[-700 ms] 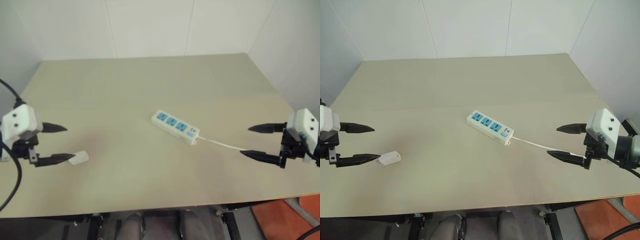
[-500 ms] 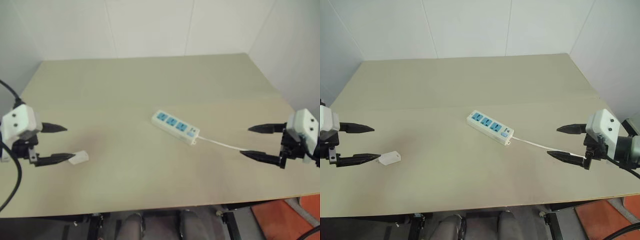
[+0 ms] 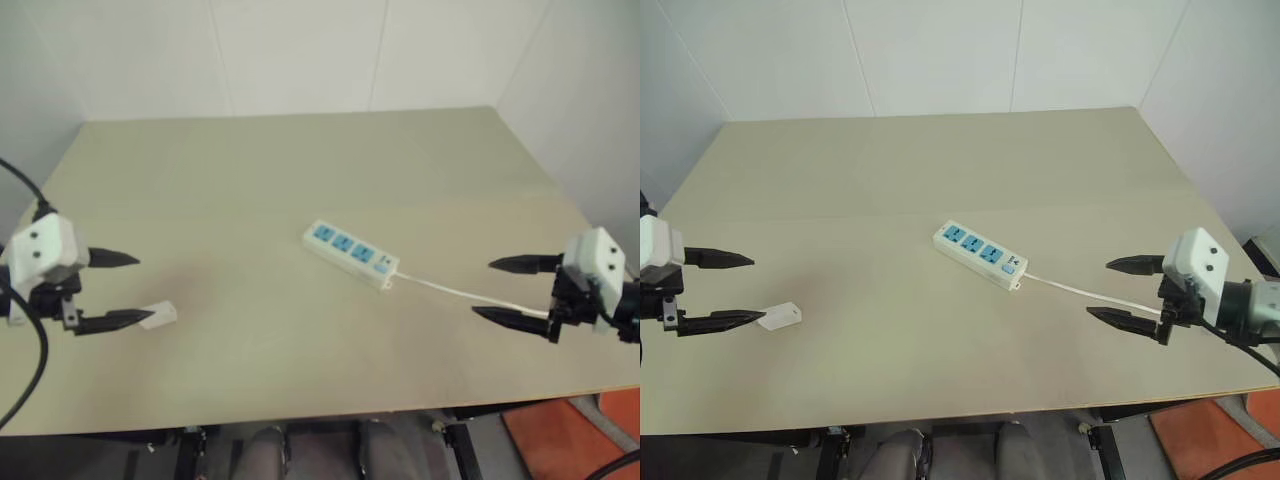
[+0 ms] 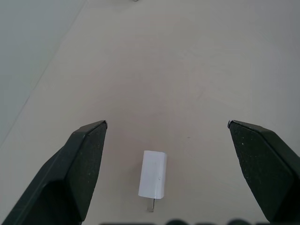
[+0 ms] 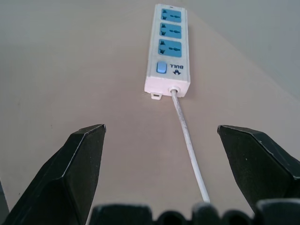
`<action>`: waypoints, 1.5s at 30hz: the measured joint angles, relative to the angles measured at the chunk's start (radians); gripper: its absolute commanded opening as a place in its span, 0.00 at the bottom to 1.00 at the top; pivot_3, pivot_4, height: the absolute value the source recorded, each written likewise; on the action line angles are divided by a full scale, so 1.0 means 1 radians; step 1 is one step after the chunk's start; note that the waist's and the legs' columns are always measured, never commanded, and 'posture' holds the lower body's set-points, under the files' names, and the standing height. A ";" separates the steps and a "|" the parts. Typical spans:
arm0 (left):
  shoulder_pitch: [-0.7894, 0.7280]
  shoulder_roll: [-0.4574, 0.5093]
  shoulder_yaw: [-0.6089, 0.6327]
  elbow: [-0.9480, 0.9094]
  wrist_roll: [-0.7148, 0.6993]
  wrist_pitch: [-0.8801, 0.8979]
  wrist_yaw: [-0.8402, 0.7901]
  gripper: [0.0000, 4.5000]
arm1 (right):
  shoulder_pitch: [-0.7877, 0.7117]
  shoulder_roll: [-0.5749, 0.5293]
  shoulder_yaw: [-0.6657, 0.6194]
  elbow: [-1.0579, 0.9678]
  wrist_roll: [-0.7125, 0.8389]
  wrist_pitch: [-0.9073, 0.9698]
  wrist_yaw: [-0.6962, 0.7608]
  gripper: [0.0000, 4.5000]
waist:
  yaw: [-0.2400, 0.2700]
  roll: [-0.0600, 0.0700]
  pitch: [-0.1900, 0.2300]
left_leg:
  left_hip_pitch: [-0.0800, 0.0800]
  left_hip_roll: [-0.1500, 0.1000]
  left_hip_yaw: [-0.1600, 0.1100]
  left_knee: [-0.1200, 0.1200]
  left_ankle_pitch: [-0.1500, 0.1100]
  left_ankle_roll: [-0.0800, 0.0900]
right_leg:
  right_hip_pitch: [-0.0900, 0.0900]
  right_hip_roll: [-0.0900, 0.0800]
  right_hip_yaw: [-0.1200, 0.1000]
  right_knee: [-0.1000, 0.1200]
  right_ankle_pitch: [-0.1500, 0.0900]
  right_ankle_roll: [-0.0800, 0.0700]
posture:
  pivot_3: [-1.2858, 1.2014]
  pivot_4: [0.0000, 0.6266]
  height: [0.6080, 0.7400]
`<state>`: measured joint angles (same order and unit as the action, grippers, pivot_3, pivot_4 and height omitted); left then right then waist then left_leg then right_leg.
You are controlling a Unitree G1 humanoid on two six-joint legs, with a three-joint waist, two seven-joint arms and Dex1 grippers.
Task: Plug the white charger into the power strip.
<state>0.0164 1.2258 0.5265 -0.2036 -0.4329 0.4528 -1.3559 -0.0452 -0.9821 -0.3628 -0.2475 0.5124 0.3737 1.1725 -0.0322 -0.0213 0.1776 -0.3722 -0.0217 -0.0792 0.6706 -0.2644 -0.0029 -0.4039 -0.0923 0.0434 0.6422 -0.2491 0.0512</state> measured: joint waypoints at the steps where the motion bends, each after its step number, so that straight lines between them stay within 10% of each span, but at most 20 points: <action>1: -0.008 0.000 -0.005 0.006 0.000 -0.002 -0.001 1.00 | -0.012 0.019 0.015 0.000 -0.001 -0.001 -0.010 0.99 | -0.001 0.000 0.000 | 0.000 0.000 0.000 0.000 0.000 0.000 | 0.000 0.000 0.000 0.000 0.000 0.000 | 0.52 0.24 1.00; 14: -0.170 0.004 -0.165 0.051 -0.001 -0.044 -0.021 1.00 | -0.215 0.374 0.278 0.278 -0.215 -0.277 -0.200 0.99 | -0.011 0.000 0.000 | 0.000 -0.001 0.000 0.000 0.000 0.000 | -0.002 0.000 0.001 0.003 0.000 0.000 | 0.52 0.24 1.00; 30: -0.559 -0.153 -0.477 0.148 0.003 -0.083 -0.096 1.00 | -0.373 0.535 0.361 0.634 -0.335 -0.537 -0.265 0.99 | -0.017 0.000 -0.001 | 0.001 -0.002 0.000 0.000 0.000 0.000 | -0.002 0.001 0.001 0.005 0.000 0.000 | 0.52 0.24 1.00; 45: -0.593 -0.173 -0.512 0.205 0.022 -0.118 -0.130 1.00 | -0.505 0.629 0.382 0.896 -0.345 -0.655 -0.259 0.99 | -0.028 0.000 -0.001 | 0.001 -0.001 0.000 0.000 0.000 -0.001 | -0.002 0.001 0.001 0.006 0.000 0.000 | 0.52 0.24 1.00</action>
<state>-0.5761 1.0527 0.0145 0.0013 -0.4113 0.3344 -1.4858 -0.5503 -0.3532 0.0192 0.6484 0.1678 -0.2815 0.9136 -0.0605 -0.0215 0.1771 -0.3711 -0.0230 -0.0792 0.6709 -0.2640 -0.0034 -0.4064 -0.0912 0.0442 0.6477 -0.2489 0.0510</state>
